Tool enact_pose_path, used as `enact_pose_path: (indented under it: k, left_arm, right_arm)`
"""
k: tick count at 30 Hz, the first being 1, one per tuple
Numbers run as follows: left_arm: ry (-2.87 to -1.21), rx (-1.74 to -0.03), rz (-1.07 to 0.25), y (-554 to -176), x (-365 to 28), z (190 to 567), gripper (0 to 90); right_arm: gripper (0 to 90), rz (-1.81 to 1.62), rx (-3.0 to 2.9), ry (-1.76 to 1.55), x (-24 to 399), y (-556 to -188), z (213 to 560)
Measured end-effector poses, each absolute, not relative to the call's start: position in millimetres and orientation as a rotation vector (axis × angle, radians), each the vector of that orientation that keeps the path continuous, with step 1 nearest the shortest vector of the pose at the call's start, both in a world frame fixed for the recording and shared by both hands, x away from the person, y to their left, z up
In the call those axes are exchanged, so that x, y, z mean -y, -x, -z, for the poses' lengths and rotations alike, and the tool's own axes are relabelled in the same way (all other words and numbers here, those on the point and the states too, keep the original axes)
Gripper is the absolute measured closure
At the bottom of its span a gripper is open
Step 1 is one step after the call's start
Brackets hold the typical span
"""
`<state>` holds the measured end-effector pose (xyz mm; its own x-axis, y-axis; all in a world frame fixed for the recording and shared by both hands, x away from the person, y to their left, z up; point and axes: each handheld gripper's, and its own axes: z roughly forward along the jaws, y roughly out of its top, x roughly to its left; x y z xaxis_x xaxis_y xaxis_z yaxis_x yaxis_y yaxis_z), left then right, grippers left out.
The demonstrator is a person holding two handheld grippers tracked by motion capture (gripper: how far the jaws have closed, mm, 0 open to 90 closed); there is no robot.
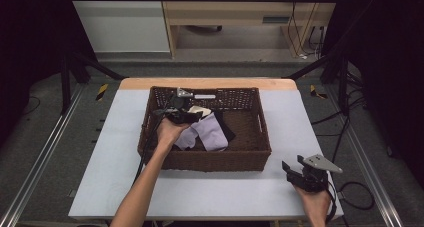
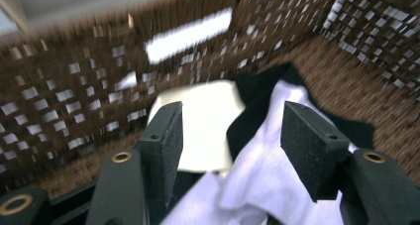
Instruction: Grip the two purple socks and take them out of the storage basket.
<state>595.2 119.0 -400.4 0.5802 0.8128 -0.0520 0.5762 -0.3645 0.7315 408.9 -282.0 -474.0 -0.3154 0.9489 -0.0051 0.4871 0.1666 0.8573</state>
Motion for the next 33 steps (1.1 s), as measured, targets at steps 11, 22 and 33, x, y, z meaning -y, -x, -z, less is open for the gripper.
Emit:
enact_pose_path:
  k: [11,22,33]
  left_arm:
    - [-2.213,-1.058,-0.388,-595,-110,410,42.7]
    - [-2.359,-1.039,-0.381,-594,-99,419,55.5]
    - [-2.383,-1.147,-0.266,-598,-101,421,82.2]
  right_arm:
    - [37.5,-1.060,-1.897,-1.356,282,-410,475]
    - [37.5,-1.066,-1.899,-1.367,280,-410,475]
    - [37.8,-1.061,-1.901,-1.356,280,-410,475]
